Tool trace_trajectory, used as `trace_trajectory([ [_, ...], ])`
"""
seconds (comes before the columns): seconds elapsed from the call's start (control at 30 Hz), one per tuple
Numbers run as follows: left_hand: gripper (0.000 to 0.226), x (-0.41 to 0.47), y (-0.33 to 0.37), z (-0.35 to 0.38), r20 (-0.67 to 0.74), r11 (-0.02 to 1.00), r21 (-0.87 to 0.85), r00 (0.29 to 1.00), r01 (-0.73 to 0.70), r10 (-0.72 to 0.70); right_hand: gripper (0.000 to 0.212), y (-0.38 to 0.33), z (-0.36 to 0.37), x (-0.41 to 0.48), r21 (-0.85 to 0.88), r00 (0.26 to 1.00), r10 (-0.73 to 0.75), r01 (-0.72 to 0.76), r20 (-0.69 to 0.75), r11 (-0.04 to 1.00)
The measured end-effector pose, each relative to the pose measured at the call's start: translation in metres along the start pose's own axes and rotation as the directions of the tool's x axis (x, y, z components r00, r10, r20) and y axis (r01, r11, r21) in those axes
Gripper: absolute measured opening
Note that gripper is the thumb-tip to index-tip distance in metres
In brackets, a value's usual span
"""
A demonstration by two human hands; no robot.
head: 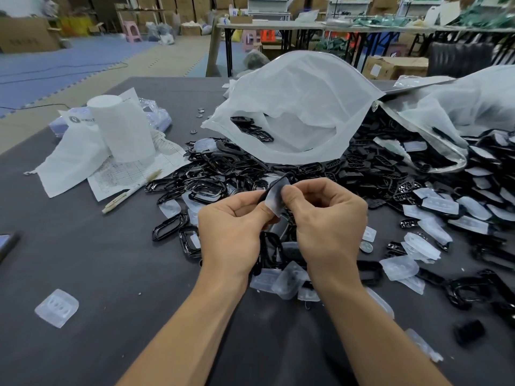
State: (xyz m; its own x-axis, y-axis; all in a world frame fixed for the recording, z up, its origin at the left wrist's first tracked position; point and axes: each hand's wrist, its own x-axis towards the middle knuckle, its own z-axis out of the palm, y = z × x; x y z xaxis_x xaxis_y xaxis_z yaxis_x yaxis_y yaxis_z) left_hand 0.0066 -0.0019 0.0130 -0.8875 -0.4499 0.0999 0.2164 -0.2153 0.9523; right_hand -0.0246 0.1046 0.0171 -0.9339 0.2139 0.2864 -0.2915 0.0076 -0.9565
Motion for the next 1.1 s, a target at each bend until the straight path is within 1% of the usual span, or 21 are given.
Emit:
trace_trajectory([
  [0.13,0.006,-0.001,-0.002,0.001,0.009,1.000,-0.010,1.000,-0.021,0.021,0.017,-0.002,0.002,-0.002,-0.040,0.999,0.006,-0.008,-0.045,0.999],
  [0.23,0.007,-0.001,-0.003,0.002,0.009,1.000,-0.025,1.000,-0.016,0.016,0.019,-0.002,0.002,-0.003,-0.058,0.996,0.010,-0.015,-0.083,0.998],
  [0.3,0.008,-0.001,-0.003,0.001,0.011,0.999,-0.051,1.000,-0.002,0.003,0.022,-0.001,0.002,-0.003,-0.046,0.995,0.040,-0.045,-0.096,0.998],
  [0.4,0.010,0.000,-0.004,0.001,0.023,0.996,-0.080,0.999,0.026,-0.024,0.018,0.002,0.004,-0.001,0.034,0.992,0.125,-0.125,-0.024,0.992],
  [0.5,0.017,-0.001,-0.005,0.001,0.048,0.996,-0.060,0.997,0.066,-0.063,0.016,0.004,0.004,0.002,0.088,0.990,0.135,-0.139,0.048,0.986],
  [0.63,0.018,0.006,-0.003,-0.005,0.111,0.996,0.024,0.990,0.087,-0.089,0.024,0.003,0.001,0.008,0.119,0.989,0.136,-0.141,0.051,0.983],
  [0.73,0.025,0.007,0.000,-0.008,0.187,0.997,0.034,0.979,0.074,-0.079,0.019,0.002,-0.003,0.011,0.116,0.987,0.144,-0.152,0.071,0.982],
  [0.8,0.019,0.006,-0.002,-0.007,0.149,0.996,0.087,0.988,0.029,-0.042,0.015,0.002,-0.004,0.011,0.110,0.985,0.143,-0.154,0.102,0.982],
  [0.87,0.005,0.006,-0.004,-0.005,0.081,0.992,0.129,0.997,0.005,-0.016,0.011,0.001,-0.004,0.010,0.113,0.982,0.136,-0.151,0.133,0.982],
  [0.97,0.020,0.006,-0.006,-0.005,0.046,0.990,0.139,0.999,-0.002,-0.005,0.014,-0.001,-0.005,0.010,0.163,0.971,0.151,-0.183,0.186,0.970],
  [1.1,0.022,0.004,-0.003,-0.004,0.044,0.994,0.107,0.999,0.012,-0.017,0.013,-0.004,-0.008,0.013,0.225,0.947,0.205,-0.262,0.247,0.939],
])
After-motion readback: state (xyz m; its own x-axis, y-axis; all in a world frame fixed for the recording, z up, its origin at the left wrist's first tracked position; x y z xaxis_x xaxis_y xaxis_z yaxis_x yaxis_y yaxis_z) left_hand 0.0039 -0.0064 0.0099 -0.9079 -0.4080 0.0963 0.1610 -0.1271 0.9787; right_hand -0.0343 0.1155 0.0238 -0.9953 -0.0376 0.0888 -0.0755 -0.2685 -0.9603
